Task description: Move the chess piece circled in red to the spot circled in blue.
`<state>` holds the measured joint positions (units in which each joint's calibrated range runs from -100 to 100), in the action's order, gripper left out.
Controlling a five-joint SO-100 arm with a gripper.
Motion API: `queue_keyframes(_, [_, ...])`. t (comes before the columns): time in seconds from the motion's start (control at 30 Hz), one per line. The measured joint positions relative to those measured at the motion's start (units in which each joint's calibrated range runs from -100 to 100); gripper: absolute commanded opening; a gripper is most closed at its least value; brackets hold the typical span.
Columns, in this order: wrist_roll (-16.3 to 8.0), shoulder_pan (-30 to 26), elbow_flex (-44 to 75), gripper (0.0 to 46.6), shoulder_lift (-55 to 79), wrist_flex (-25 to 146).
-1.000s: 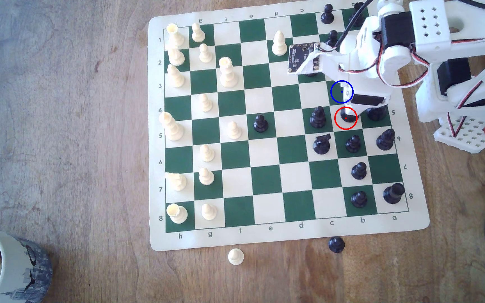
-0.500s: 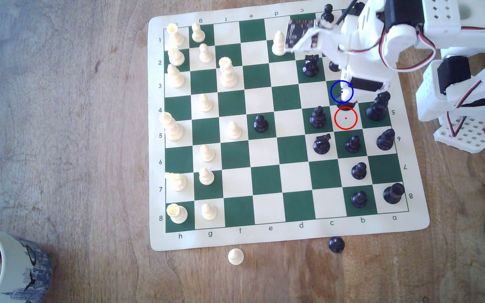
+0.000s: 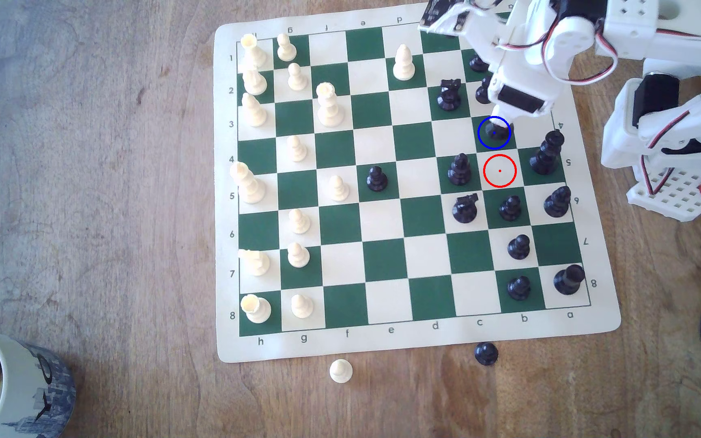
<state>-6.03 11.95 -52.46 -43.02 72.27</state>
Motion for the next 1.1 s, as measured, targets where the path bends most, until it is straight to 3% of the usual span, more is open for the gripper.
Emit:
queue_keyframes(0.8, [1.1, 1.8, -5.4, 4.1, 3.8, -8.4])
queue_keyframes(0.87, [1.0, 2.1, -5.4, 6.8, 3.9, -8.7])
queue_keyframes(0.97, [1.3, 2.1, -5.6, 14.8, 4.2, -8.8])
queue_keyframes(1.1, [1.7, 2.7, -6.1, 19.9, 4.4, -9.0])
